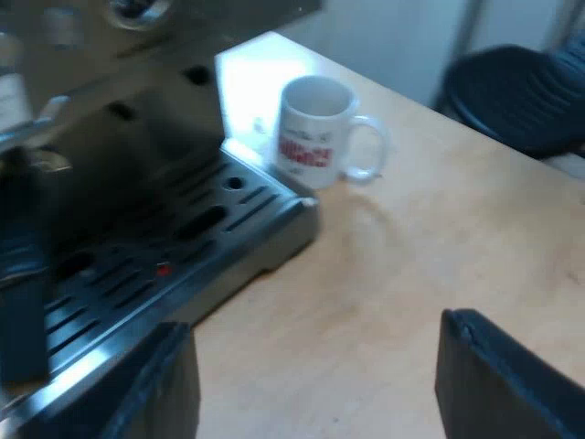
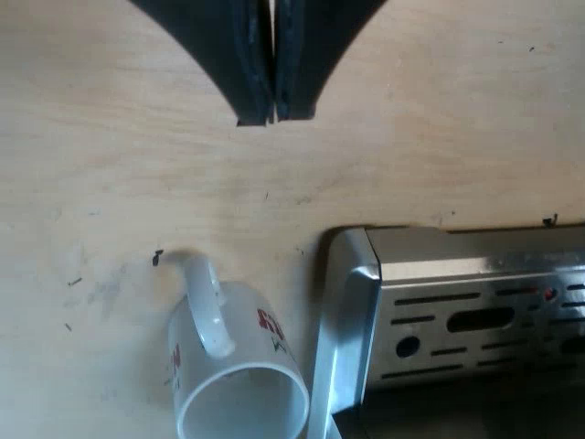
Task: Place mug into machine
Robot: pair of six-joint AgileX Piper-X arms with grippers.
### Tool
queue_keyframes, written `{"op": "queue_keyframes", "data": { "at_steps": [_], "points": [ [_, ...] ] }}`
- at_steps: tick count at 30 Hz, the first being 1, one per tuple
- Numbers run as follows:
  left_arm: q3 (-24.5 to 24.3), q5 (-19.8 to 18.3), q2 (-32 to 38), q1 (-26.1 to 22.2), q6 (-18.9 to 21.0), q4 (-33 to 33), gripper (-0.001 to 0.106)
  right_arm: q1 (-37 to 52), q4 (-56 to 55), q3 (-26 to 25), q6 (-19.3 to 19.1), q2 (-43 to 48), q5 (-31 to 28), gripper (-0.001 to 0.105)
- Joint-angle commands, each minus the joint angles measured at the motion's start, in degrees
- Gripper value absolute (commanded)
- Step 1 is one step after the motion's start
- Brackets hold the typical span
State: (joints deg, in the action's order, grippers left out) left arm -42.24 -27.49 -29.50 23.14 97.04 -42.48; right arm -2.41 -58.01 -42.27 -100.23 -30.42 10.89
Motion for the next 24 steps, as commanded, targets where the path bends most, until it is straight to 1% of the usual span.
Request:
{"op": "queue_keyframes", "data": {
  "at_steps": [1, 4, 6, 9, 12, 16, 19, 24],
  "points": [
    [-0.36, -0.57, -1.98, 2.09, -0.05, 2.7, 0.058, 0.21, 1.33, -0.31, -0.18, -1.02, -0.46, 0.0],
    [-0.36, 0.21, -5.0, 5.2, -0.05, 5.75, 0.058, 0.21, 3.61, -0.23, -0.18, -2.48, -0.69, 0.0],
    [-0.36, 2.45, -8.17, 7.82, -0.05, 8.51, 0.058, 0.21, 5.57, -0.23, -0.04, -3.92, -0.69, 0.0],
    [-0.36, 2.98, -11.64, 10.4, -0.05, 12.07, 0.058, 0.09, 5.68, -0.13, -0.05, -6.04, -0.69, 0.0],
    [-0.36, 3.66, -15.43, 12.59, 0.27, 15.83, 0.058, -0.61, 6.79, 0.85, -0.31, -7.72, -1.33, 0.0],
    [-0.36, 3.69, -19.14, 13.17, 2.22, 19.54, 0.058, -2.92, 11.19, 3.67, -0.31, -8.56, -2.99, 0.0],
    [-0.36, 3.69, -21.6, 13.17, 2.63, 21.59, 0.058, -5.61, 16.14, 6.53, -0.31, -8.8, -5.75, 0.0],
    [-0.36, 3.69, -24.32, 13.17, 2.61, 22.85, 0.058, -11.0, 26.59, 10.93, -0.31, -11.08, -14.32, 0.0]
  ]
}}
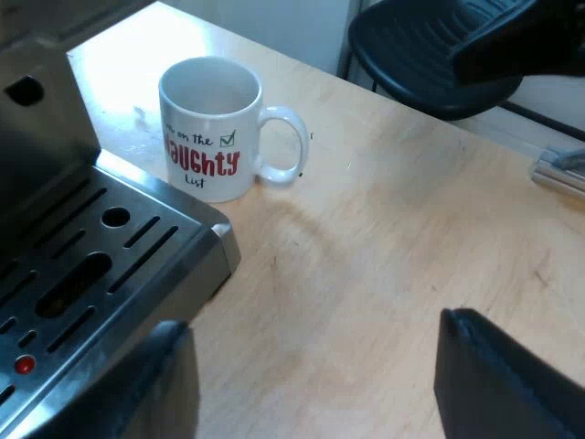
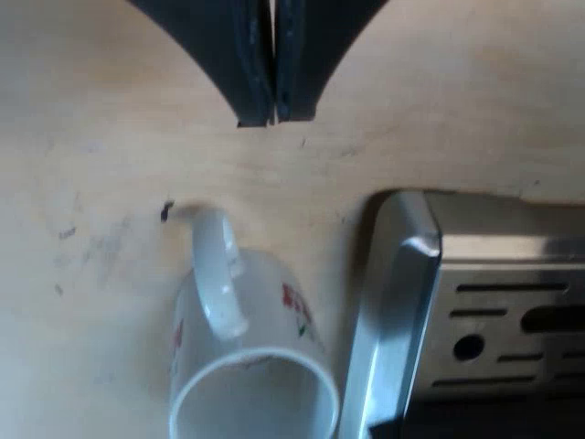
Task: Place mug into machine
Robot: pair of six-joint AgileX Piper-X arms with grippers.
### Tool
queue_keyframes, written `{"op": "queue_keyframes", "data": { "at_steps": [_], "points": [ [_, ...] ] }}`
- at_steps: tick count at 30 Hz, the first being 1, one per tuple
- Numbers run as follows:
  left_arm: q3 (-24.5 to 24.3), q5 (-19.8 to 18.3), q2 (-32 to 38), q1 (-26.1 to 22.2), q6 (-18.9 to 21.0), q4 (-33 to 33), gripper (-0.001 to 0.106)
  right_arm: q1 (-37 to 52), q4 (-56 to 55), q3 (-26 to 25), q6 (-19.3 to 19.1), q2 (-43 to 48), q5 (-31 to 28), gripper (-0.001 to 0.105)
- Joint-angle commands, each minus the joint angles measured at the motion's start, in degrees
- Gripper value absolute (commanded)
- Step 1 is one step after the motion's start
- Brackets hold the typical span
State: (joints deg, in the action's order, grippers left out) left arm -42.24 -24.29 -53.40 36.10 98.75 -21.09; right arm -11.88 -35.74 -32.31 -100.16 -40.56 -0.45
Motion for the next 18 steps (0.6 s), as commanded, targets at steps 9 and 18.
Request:
{"op": "queue_keyframes", "data": {
  "at_steps": [9, 18],
  "points": [
    [-0.36, 0.48, -1.38, 0.21, 0.89, 1.74, 0.058, -2.97, 14.85, 2.59, 0.14, -11.95, -5.35, 0.047],
    [-0.36, 0.48, -1.38, 0.21, 0.89, 1.74, 0.058, -2.97, 19.28, 2.59, -0.06, -21.44, -5.23, 0.051]
  ]
}}
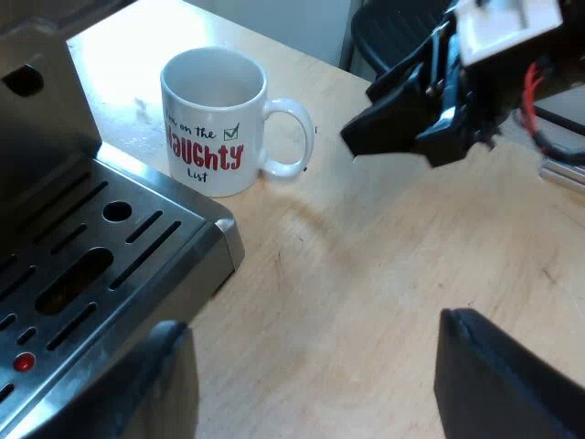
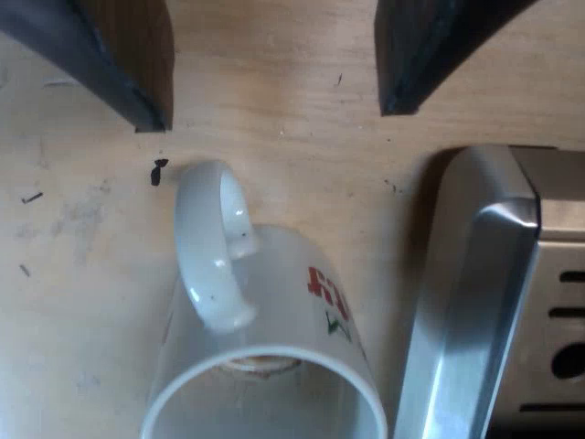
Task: Place mug into machine
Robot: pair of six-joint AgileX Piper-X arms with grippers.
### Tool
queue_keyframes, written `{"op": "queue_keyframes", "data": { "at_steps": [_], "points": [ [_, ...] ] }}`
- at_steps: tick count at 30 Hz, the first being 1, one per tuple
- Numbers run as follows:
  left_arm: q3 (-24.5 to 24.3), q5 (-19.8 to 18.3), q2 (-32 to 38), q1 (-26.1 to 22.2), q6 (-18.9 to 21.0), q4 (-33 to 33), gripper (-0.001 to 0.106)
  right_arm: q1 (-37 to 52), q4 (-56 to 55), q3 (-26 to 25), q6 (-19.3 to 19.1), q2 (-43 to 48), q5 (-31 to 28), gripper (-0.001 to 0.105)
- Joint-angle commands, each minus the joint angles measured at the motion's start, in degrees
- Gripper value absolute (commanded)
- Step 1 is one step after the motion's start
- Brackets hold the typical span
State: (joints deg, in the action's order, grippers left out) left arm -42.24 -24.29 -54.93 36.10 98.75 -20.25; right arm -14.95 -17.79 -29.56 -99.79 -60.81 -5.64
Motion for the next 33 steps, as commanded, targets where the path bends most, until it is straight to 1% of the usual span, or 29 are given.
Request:
{"op": "queue_keyframes", "data": {
  "at_steps": [1, 7, 11, 13, 15, 17, 20, 23, 25, 28, 31, 33],
  "points": [
    [-0.36, 0.48, 0.16, 0.21, 0.89, 0.91, 0.058, 0.11, 1.42, -0.16, -0.42, -1.68, -0.04, 0.051],
    [-0.36, 0.23, 0.16, 0.21, 0.89, 0.91, 0.058, 0.11, 5.11, -0.16, -2.03, -5.7, 0.11, 0.051],
    [-0.36, 0.05, 0.16, 0.21, 0.89, 0.91, 0.058, 2.52, 6.85, -0.16, -1.86, -8.35, 0.8, 0.051],
    [-0.36, 0.05, 0.16, 0.21, 0.89, 0.91, 0.058, 4.34, 7.43, -0.16, -2.1, -9.08, 1.86, 0.051],
    [-0.36, 0.05, 0.16, 0.21, 0.89, 0.91, 0.058, 6.11, 9.03, -0.16, -2.6, -9.97, 4.15, 0.051],
    [-0.24, 0.05, 0.16, 0.21, 0.89, 0.91, 0.058, 6.54, 10.62, -0.16, -2.96, -10.92, 5.64, 0.051],
    [-0.24, 0.05, 0.16, 0.21, 0.89, 0.91, 0.058, 6.57, 13.52, -0.16, -3.76, -13.19, 6.17, 0.051],
    [-0.24, 0.05, 0.16, 0.21, 0.89, 0.91, 0.058, 6.83, 15.59, -0.29, -2.55, -15.74, 6.38, 0.051],
    [-0.24, 0.05, 0.16, 0.21, 0.89, 0.91, 0.058, 6.86, 17.11, -0.29, -2.48, -17.22, 6.35, 0.051],
    [-0.24, 0.05, 0.16, 0.21, 0.89, 0.91, 0.058, 6.76, 20.93, -0.29, -2.46, -19.28, 8.13, 0.051],
    [0.12, 0.05, 0.01, 0.21, 0.89, 1.31, 0.058, 6.76, 23.82, -0.29, -2.46, -21.01, 8.13, 0.051],
    [0.1, 0.05, 0.01, 0.21, 0.89, 1.31, 0.058, 6.76, 25.07, -0.29, -2.46, -22.48, 8.13, 0.049]
  ]
}}
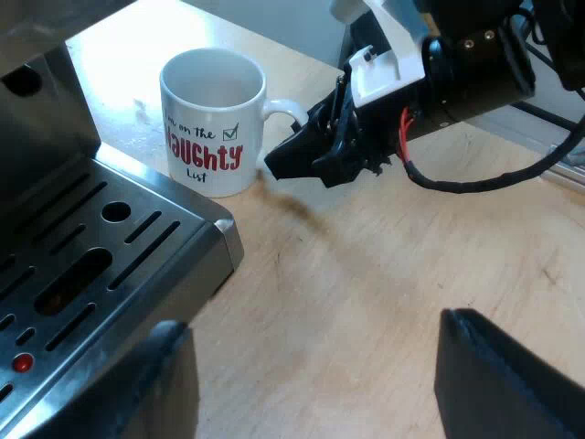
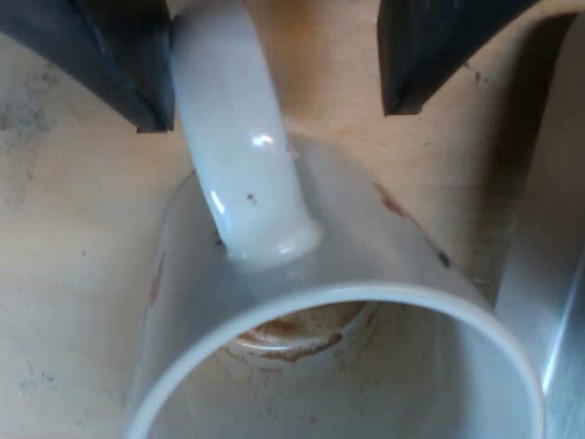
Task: Place mug into machine
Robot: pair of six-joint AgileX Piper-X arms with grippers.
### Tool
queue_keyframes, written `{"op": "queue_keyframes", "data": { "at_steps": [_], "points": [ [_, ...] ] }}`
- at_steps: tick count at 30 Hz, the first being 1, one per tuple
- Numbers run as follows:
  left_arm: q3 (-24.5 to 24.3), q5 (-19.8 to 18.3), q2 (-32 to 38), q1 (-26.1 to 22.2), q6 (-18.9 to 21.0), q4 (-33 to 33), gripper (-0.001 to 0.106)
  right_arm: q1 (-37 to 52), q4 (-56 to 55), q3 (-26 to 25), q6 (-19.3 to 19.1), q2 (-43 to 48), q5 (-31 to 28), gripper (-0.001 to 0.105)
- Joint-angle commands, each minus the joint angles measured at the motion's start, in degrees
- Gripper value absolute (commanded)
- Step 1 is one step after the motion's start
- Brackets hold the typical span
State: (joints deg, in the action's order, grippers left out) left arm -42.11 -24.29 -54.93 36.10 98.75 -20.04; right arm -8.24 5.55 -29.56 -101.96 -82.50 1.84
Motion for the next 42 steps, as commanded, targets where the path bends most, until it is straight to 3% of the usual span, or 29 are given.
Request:
{"op": "queue_keyframes", "data": {
  "at_steps": [1, 7, 10, 12, 13, 28, 37, 42],
  "points": [
    [-0.02, 0.05, 0.01, 0.21, 0.89, 1.1, 0.058, 0.04, 1.93, -0.29, -0.3, -1.11, 0.64, 0.049],
    [-0.02, 0.05, 0.01, 0.21, 0.89, 1.1, 0.058, 0.04, 5.41, -0.29, -0.73, -2.93, 0.52, 0.034],
    [-0.02, 0.05, 0.01, 0.21, 0.89, 1.1, 0.058, 0.04, 5.82, -0.29, -1.21, -3.06, -0.68, 0.021],
    [-0.02, 0.05, 0.01, 0.21, 0.89, 1.1, 0.058, 0.04, 5.82, -0.29, -1.89, -3.04, -1.84, 0.003],
    [-0.02, 0.05, 0.01, 0.21, 0.89, 1.1, 0.058, 0.04, 5.82, -0.29, -2.05, -3.04, -1.84, 0.0],
    [-0.02, 0.05, 0.01, 0.21, 0.89, 1.1, 0.058, -0.08, -3.44, -0.29, -2.5, 3.02, -1.84, 0.0],
    [-0.02, 0.16, 0.89, 0.21, 1.83, 1.1, 0.058, -0.08, -15.0, -0.29, -2.65, 15.18, -4.36, 0.0],
    [-0.02, 1.66, 5.98, 0.21, 2.73, 0.47, 0.058, -2.98, -24.33, -0.29, -5.03, 25.27, -6.1, 0.0]
  ]
}}
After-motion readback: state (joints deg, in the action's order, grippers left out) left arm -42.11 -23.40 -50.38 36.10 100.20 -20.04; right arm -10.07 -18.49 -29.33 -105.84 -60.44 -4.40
